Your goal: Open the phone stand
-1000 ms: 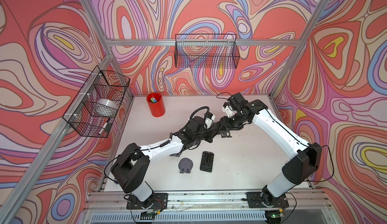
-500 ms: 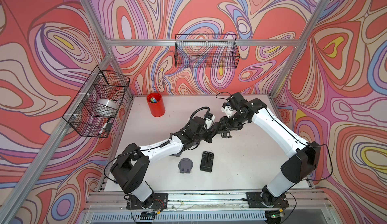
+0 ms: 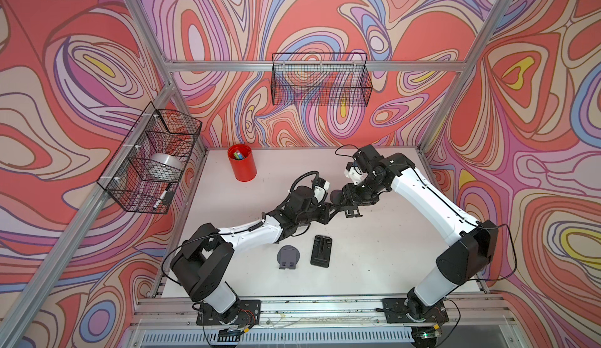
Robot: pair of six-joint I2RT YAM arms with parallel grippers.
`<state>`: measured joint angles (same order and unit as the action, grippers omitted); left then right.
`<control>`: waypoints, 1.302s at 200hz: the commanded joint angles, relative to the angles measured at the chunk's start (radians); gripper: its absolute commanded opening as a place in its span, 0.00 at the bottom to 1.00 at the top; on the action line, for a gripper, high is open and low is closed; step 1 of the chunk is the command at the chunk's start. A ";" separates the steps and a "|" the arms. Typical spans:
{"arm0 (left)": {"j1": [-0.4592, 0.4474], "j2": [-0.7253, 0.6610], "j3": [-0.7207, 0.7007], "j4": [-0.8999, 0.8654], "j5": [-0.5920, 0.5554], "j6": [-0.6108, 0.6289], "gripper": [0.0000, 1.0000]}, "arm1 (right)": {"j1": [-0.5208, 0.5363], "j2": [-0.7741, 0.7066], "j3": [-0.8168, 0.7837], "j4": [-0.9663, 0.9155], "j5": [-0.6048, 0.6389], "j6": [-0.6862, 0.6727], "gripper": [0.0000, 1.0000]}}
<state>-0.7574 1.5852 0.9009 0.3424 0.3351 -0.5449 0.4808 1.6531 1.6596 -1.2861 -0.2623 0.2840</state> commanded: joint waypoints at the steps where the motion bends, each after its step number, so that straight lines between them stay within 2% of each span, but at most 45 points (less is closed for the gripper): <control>1: 0.020 -0.016 -0.024 0.084 0.019 -0.044 0.27 | 0.005 -0.033 0.009 -0.059 -0.027 0.007 0.11; 41: 0.020 -0.033 -0.037 0.123 0.116 -0.030 0.28 | 0.006 -0.029 0.028 -0.065 -0.017 0.011 0.10; 96: 0.014 -0.041 -0.022 0.122 0.160 -0.015 0.32 | 0.007 -0.018 0.046 -0.067 -0.015 0.019 0.09; 181: 0.000 0.011 -0.004 0.181 0.163 -0.073 0.34 | 0.005 -0.006 0.054 -0.067 -0.015 0.024 0.08; 260: -0.002 0.069 0.042 0.243 0.172 -0.120 0.31 | 0.006 -0.016 0.043 -0.061 -0.021 0.031 0.08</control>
<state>-0.7536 1.6356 0.9047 0.5247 0.4908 -0.6445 0.4812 1.6516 1.6886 -1.3518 -0.2703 0.3061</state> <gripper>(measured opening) 0.319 0.605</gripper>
